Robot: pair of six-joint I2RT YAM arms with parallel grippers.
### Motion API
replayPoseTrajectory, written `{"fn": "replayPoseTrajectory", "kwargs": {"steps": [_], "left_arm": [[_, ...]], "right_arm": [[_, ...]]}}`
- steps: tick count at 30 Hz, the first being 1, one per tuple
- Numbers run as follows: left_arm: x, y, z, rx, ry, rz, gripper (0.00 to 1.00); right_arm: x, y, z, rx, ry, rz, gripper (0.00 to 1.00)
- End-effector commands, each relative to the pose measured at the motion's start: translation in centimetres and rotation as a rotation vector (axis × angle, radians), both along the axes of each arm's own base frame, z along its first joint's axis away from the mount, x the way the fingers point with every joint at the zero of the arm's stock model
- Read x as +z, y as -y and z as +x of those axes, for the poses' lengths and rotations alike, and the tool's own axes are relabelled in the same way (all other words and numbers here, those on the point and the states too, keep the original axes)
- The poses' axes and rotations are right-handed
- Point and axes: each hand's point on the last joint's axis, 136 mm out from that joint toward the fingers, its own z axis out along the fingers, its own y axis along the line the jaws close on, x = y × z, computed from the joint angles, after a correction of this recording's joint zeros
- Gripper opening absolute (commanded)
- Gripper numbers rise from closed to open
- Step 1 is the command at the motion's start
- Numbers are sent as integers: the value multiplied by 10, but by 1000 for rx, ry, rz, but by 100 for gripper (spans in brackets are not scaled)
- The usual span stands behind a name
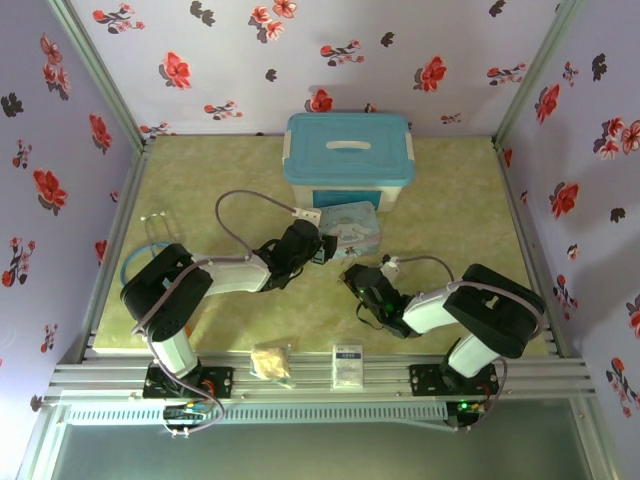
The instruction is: Unlock a padlock with a key
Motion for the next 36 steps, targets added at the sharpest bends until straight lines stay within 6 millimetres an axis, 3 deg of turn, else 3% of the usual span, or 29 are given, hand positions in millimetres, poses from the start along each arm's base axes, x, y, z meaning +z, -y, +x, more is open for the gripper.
{"fn": "replayPoseTrajectory", "kwargs": {"steps": [1, 6, 17, 28, 36], "left_arm": [[-86, -50, -43, -61, -210, 312, 62], [-89, -49, -47, -83, -213, 307, 62], [-82, -43, -48, -114, -188, 265, 61], [-83, -43, -48, -119, -182, 272, 61], [-82, -47, -48, -101, -192, 264, 61]], "right_arm": [[15, 21, 23, -177, 71, 40, 0], [19, 27, 29, -235, 98, 58, 0], [17, 8, 46, -271, 128, 162, 0], [22, 26, 44, -315, 144, 142, 0], [15, 43, 36, -318, 133, 93, 0]]}}
